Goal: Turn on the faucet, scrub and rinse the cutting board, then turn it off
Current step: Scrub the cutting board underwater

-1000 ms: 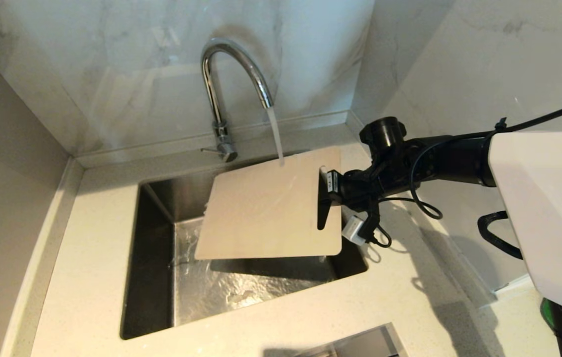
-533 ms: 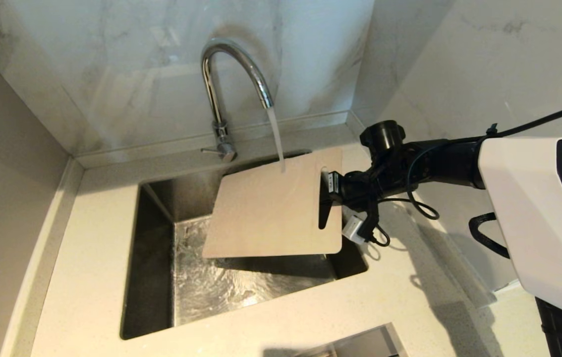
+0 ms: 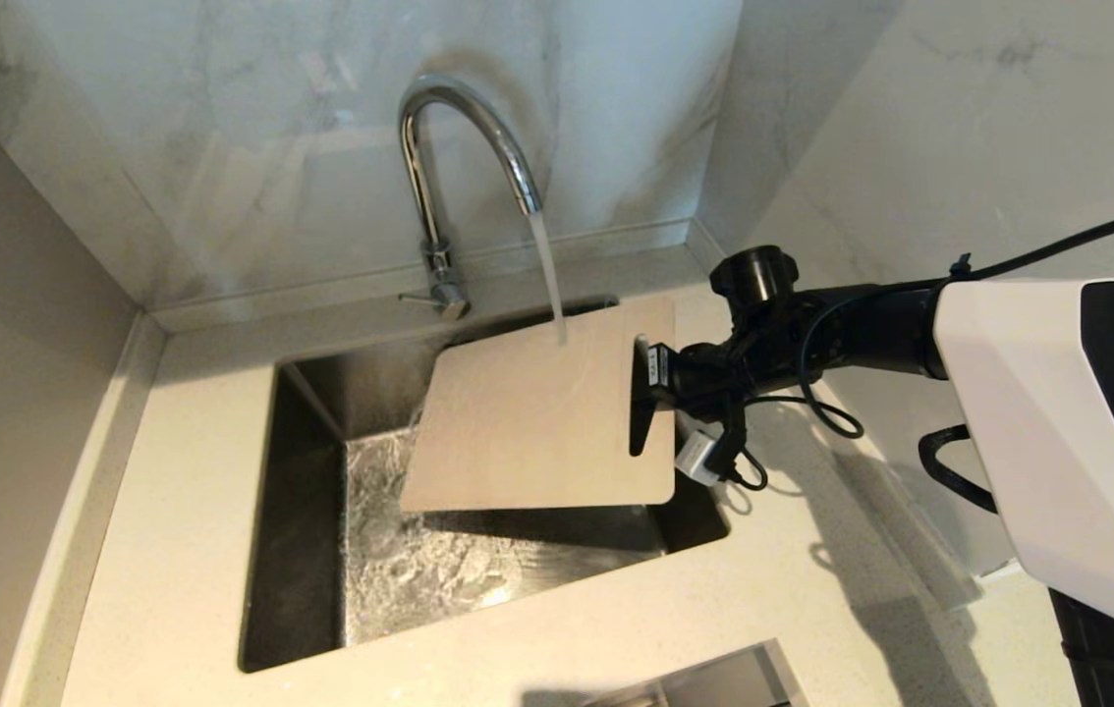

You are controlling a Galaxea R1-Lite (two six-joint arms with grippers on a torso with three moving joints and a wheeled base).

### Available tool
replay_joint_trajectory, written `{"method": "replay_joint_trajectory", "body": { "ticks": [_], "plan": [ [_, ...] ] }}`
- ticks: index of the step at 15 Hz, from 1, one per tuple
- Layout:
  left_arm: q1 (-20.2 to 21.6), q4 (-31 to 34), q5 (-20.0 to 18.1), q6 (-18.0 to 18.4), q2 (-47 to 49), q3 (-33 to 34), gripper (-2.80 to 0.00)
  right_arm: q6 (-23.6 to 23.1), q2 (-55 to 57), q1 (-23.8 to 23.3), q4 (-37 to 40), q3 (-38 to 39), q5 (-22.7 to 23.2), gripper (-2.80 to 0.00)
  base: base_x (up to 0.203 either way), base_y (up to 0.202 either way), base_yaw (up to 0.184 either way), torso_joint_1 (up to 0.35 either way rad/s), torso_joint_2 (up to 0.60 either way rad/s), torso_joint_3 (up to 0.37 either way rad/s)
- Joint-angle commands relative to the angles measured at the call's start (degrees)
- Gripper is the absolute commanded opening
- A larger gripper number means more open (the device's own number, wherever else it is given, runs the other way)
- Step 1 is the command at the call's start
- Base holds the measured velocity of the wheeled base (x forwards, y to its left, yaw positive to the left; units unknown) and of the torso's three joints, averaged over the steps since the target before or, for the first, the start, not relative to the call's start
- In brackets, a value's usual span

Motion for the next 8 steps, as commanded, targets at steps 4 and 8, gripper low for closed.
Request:
{"method": "replay_joint_trajectory", "body": {
  "ticks": [4,8],
  "plan": [
    [0.01,-0.02,0.02,-0.1,0.09,0.09,-2.8,-0.89,-0.06,0.02,-1.02,-0.22,0.55,-2.8,0.0,0.0,0.0,0.0,0.0,0.0],
    [0.01,-0.02,0.11,-0.1,0.09,0.09,-2.8,-0.89,-0.26,0.02,-1.02,-0.33,0.82,-2.8,0.0,0.0,0.0,0.0,0.0,0.0]
  ]
}}
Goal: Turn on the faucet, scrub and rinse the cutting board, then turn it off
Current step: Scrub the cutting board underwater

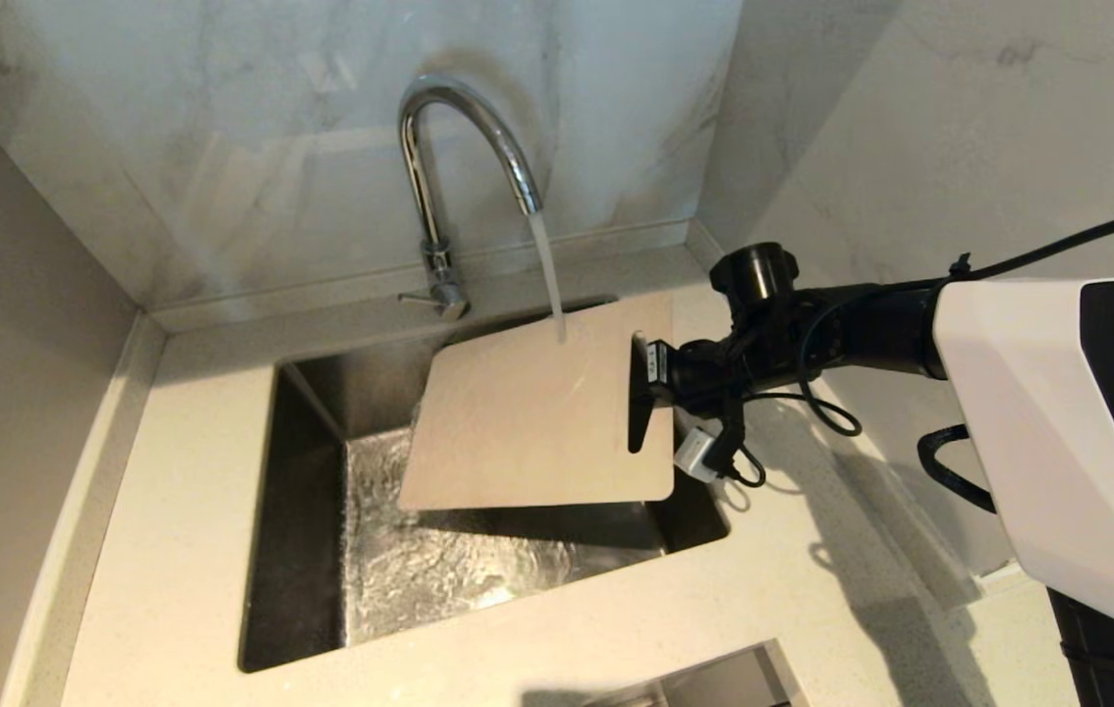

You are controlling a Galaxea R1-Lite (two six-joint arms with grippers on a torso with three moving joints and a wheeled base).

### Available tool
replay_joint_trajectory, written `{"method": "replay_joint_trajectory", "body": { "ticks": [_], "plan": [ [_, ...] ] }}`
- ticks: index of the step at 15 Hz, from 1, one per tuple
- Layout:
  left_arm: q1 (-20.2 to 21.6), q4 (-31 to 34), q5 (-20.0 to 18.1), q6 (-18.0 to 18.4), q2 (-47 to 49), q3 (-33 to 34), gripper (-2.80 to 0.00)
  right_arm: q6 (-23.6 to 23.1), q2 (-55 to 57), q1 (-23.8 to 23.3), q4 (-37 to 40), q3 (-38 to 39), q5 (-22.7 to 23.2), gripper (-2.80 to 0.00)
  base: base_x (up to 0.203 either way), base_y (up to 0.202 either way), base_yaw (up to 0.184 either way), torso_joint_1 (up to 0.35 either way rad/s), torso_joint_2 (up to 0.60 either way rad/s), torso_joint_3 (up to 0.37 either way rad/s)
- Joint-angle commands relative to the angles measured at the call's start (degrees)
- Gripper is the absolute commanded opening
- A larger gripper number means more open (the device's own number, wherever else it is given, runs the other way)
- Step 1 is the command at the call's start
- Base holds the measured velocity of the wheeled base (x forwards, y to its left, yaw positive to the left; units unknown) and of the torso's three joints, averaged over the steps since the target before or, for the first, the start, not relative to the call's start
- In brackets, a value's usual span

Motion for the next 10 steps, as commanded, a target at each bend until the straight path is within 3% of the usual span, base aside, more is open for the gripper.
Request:
{"method": "replay_joint_trajectory", "body": {
  "ticks": [1,6,10],
  "plan": [
    [0.01,-0.02,0.08,-0.02,0.09,0.09,-2.8,-0.87,-0.35,0.02,0.11,-0.05,0.26,-2.8,0.0,0.0,0.0,0.0,0.0,0.0],
    [0.01,-0.02,0.08,-0.08,0.09,0.09,-2.8,-0.87,-0.57,1.3,0.67,0.96,0.53,-2.8,0.0,0.0,0.0,0.0,0.0,0.0],
    [0.01,-0.02,0.08,-0.03,0.09,0.09,-2.8,-0.87,-4.16,2.19,0.65,5.97,0.67,-2.8,0.0,0.0,0.0,0.0,0.0,0.0]
  ]
}}
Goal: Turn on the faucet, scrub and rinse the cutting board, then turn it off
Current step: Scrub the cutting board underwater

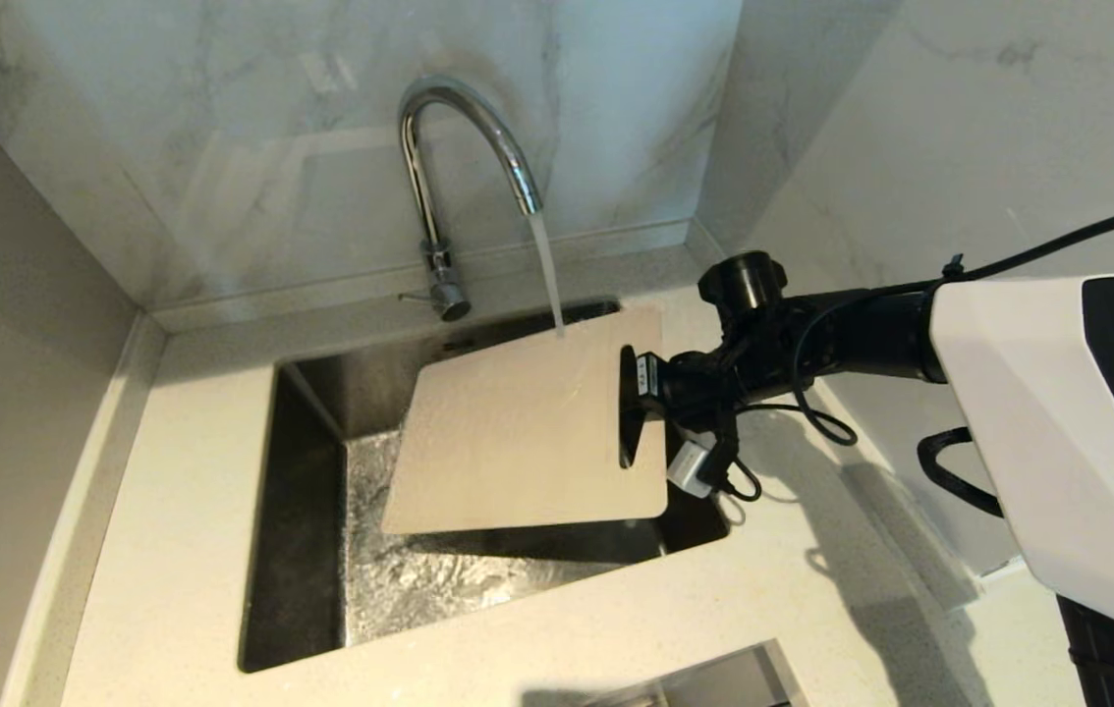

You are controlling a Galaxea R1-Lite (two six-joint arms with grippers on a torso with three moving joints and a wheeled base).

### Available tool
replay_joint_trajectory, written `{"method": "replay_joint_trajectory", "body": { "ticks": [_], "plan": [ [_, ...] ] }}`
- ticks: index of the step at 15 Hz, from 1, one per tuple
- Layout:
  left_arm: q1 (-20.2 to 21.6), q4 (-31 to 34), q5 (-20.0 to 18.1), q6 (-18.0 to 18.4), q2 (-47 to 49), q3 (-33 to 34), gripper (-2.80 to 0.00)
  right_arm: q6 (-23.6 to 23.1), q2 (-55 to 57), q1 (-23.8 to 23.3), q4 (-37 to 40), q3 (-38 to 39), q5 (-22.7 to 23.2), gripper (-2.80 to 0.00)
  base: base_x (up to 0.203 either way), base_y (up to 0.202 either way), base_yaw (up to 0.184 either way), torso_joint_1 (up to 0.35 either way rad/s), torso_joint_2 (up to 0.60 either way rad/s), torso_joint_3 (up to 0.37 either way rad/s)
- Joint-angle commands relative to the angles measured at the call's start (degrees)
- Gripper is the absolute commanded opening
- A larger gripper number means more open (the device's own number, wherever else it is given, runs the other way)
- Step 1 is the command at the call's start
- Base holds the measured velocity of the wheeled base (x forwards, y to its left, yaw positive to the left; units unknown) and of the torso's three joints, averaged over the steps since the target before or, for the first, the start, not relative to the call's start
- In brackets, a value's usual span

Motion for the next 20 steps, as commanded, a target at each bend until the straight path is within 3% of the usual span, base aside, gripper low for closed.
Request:
{"method": "replay_joint_trajectory", "body": {
  "ticks": [1,10,13,16,20],
  "plan": [
    [0.01,-0.02,0.02,-0.09,0.09,0.09,-2.8,-0.89,-3.32,0.78,0.04,2.41,0.37,-2.8,0.0,0.0,0.0,0.0,0.0,0.0],
    [0.01,0.24,-0.07,-0.02,0.09,0.01,-2.8,-0.89,-10.99,2.61,-0.13,10.21,2.37,-2.8,0.0,0.0,0.0,0.0,0.0,0.0],
    [0.01,1.74,-0.1,2.69,3.59,-0.67,-2.8,-0.89,-12.77,2.79,-0.14,11.64,2.48,-2.8,0.0,0.0,0.0,0.0,0.0,0.0],
    [-0.07,3.1,-1.22,1.56,6.97,-11.19,-2.8,-0.89,-13.19,2.87,-0.14,12.24,2.48,-2.8,0.0,0.0,0.0,0.0,0.0,0.0],
    [-1.32,3.96,-1.19,1.08,22.86,-27.14,-2.8,-0.89,-13.45,3.14,-0.14,12.24,2.48,-2.8,0.0,0.0,0.0,0.0,0.0,0.0]
  ]
}}
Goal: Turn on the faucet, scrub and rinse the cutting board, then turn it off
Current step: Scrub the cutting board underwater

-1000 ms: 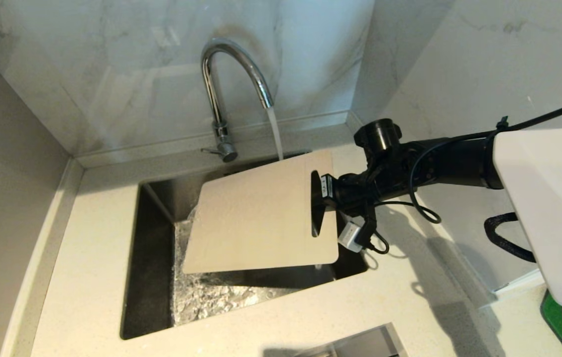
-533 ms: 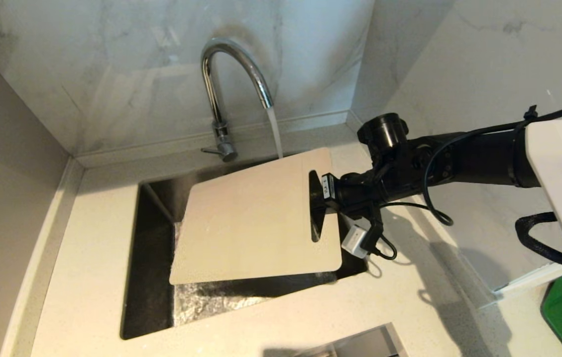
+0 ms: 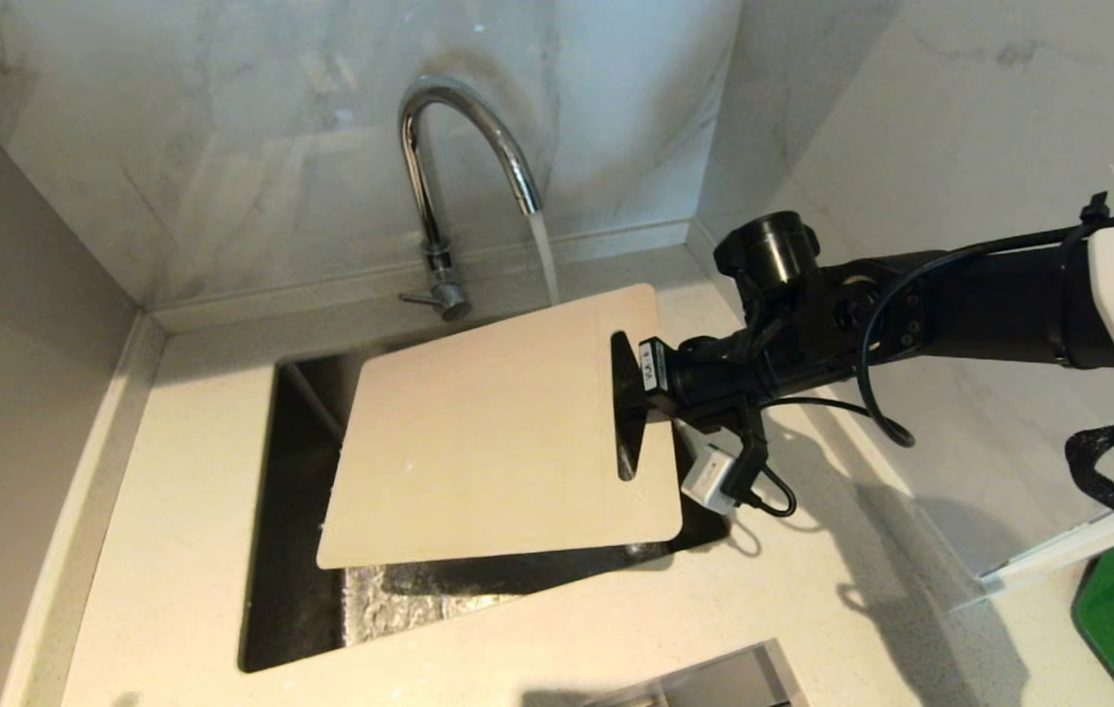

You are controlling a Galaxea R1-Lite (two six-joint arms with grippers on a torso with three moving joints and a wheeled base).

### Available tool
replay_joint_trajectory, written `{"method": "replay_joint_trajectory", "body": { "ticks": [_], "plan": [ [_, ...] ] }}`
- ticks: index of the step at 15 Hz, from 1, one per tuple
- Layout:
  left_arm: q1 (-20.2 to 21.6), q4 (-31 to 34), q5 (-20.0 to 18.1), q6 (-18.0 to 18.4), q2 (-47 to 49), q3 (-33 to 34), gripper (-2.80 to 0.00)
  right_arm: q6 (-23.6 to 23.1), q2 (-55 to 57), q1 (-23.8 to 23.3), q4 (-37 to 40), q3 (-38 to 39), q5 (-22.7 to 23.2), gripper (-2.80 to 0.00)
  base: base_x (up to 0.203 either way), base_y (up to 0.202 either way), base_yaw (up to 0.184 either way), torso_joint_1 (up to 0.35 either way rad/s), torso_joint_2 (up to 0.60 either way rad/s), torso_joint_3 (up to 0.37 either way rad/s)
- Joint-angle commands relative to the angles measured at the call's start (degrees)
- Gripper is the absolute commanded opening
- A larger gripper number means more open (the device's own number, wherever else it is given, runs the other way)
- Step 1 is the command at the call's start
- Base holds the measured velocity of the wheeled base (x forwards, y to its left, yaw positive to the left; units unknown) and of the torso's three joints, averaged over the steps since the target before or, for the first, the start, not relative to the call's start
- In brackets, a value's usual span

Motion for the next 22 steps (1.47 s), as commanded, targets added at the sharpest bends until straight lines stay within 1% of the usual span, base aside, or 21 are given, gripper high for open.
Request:
{"method": "replay_joint_trajectory", "body": {
  "ticks": [1,3,5,6,7,8,9,10,12,14,15,16,17,18,20,22],
  "plan": [
    [-0.51,0.15,0.17,0.02,13.1,-9.6,-2.8,-0.88,-0.4,0.03,0.09,0.0,0.22,-2.8,0.0,0.0,0.0,0.0,0.0,0.0],
    [-0.44,0.2,1.79,1.29,20.88,-16.55,-2.8,-0.88,-0.53,0.03,0.15,0.08,0.3,-2.8,0.0,0.0,0.0,0.0,0.0,0.0],
    [0.65,0.29,4.54,3.69,28.03,-23.47,-2.8,-0.88,-0.79,0.03,0.13,0.08,0.3,-2.8,0.0,0.0,0.0,0.0,0.0,0.0],
    [2.3,0.31,5.18,4.36,31.89,-27.05,-2.8,-0.88,-0.92,0.03,0.18,0.08,0.3,-2.8,0.0,0.0,0.0,0.0,0.0,0.0],
    [4.88,0.28,5.39,4.83,35.93,-31.04,-2.8,-0.88,-0.98,0.03,0.18,0.08,0.3,-2.8,0.0,0.0,0.0,0.0,0.0,0.0],
    [6.43,0.43,5.25,5.11,38.82,-34.98,-2.8,-0.88,-1.05,0.03,0.18,0.08,0.3,-2.8,0.0,0.0,0.0,0.0,0.0,0.0],
    [7.33,1.18,4.85,5.34,42.25,-40.4,-2.8,-0.88,-1.36,0.03,0.18,0.08,0.3,-2.8,0.0,0.0,0.0,0.0,0.0,0.0],
    [7.68,2.76,4.6,5.45,45.19,-45.39,-2.8,-0.88,-1.78,0.03,0.18,0.08,0.3,-2.8,0.0,0.0,0.0,0.0,0.0,0.0],
    [7.81,8.42,4.2,5.5,52.48,-57.51,-2.8,-0.88,-2.41,0.03,0.2,0.9,0.3,-2.8,0.0,0.0,0.0,0.0,0.0,0.0],
    [6.48,15.02,4.19,5.1,60.22,-67.85,-2.8,-0.88,-3.0,0.48,0.2,1.49,0.3,-2.8,0.0,0.0,0.0,0.0,0.0,0.0],
    [5.07,18.24,4.21,4.09,62.6,-71.43,-2.8,-0.88,-3.16,0.74,0.18,1.58,0.3,-2.8,0.0,0.0,0.0,0.0,0.0,0.0],
    [2.01,22.37,4.08,0.7,65.05,-74.91,-2.8,-0.88,-3.16,1.2,0.18,1.58,0.3,-2.8,0.0,0.0,0.0,0.0,0.0,0.0],
    [-1.46,26.11,3.76,-4.51,66.34,-77.25,-2.8,-0.88,-3.25,1.48,0.18,1.75,0.34,-2.8,0.0,0.0,0.0,0.0,0.0,0.0],
    [-4.97,28.54,2.87,-9.35,67.08,-78.48,-2.8,-0.88,-3.63,1.87,0.18,1.95,0.49,-2.8,0.0,0.0,0.0,0.0,0.0,0.0],
    [-12.23,30.8,-1.44,-19.96,67.71,-79.17,-2.8,-0.88,-4.75,1.95,0.18,3.23,0.66,-2.8,0.0,0.0,0.0,0.0,0.0,0.0],
    [-19.05,31.16,-3.72,-29.92,68.39,-79.25,-2.8,-0.88,-5.53,2.32,0.09,4.12,0.74,-2.8,0.0,0.0,0.0,0.0,0.0,0.0]
  ]
}}
